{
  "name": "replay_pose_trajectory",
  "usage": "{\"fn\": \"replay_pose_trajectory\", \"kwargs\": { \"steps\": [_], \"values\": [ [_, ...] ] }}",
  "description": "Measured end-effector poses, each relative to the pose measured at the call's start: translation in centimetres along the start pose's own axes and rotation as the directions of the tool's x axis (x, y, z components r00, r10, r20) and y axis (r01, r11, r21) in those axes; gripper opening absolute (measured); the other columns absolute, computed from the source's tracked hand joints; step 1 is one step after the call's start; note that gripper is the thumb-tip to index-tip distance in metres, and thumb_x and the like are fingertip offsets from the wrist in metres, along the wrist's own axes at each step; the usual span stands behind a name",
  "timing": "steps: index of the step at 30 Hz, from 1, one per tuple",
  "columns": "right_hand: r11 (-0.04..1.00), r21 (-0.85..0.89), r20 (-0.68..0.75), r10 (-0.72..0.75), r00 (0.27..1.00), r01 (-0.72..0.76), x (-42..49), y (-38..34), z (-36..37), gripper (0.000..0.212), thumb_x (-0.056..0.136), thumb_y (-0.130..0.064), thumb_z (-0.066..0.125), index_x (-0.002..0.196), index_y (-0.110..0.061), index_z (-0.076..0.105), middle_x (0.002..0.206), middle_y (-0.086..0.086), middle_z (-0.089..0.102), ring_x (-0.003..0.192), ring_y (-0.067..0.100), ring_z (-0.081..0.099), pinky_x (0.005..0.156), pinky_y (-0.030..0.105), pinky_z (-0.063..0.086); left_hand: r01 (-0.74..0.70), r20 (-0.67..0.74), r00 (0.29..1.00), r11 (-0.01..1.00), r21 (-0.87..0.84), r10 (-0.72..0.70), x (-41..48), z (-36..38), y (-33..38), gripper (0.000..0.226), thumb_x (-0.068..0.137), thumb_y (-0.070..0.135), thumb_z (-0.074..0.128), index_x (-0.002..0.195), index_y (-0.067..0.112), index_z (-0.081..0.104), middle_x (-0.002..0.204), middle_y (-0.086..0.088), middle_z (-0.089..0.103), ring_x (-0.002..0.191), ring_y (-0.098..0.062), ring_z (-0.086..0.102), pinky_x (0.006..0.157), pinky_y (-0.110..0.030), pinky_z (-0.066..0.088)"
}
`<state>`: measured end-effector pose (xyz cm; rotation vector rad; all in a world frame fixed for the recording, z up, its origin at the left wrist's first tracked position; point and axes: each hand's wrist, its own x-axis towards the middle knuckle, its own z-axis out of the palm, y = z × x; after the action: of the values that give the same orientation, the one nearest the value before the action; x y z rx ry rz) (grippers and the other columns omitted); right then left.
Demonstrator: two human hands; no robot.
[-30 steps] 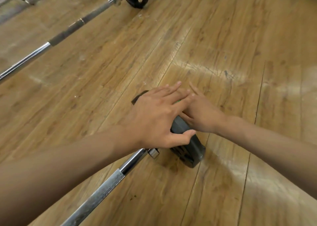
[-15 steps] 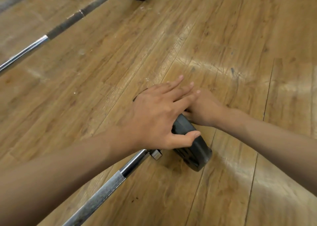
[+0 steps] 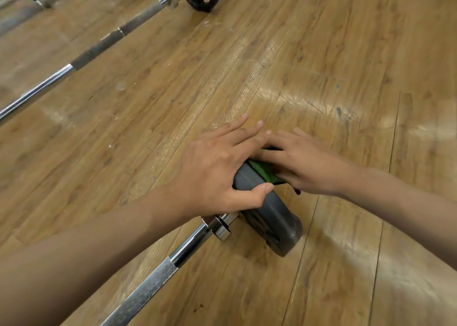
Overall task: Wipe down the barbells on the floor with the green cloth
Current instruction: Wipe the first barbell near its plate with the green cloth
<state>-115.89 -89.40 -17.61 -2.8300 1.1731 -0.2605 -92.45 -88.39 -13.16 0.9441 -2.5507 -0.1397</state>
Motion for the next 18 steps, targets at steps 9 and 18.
{"fn": "replay_pose_trajectory", "kwargs": {
  "steps": [9, 18],
  "values": [
    [0.992, 0.097, -0.257, 0.106, 0.961, -0.084, 3.7, -1.9, 3.6, 0.037, 0.098, -0.029, 0.048, 0.124, -0.011, 0.066, 0.116, 0.012, 0.067, 0.104, 0.028, 0.056, 0.084, 0.044, 0.044, 0.037, 0.063, 0.997, 0.999, -0.034, -0.035, 0.1, -0.6, -1.7, 0.076, 0.085, 0.057, 0.053, 0.144, 0.01, 0.062, 0.15, -0.007, 0.059, 0.148, -0.025, 0.046, 0.117, -0.047, 0.043],
    [0.981, 0.033, 0.007, 0.193, 0.981, -0.193, 3.9, -2.6, 2.4, 0.067, 0.1, -0.049, 0.018, 0.116, -0.022, 0.077, 0.119, 0.001, 0.072, 0.123, 0.026, 0.06, 0.122, 0.041, 0.021, 0.025, 0.043, 0.999, 0.999, -0.042, -0.024, 0.1, -0.6, -1.9, 0.074, 0.088, 0.054, 0.052, 0.145, 0.008, 0.061, 0.15, -0.01, 0.059, 0.149, -0.028, 0.043, 0.12, -0.047, 0.04]
  ]
}}
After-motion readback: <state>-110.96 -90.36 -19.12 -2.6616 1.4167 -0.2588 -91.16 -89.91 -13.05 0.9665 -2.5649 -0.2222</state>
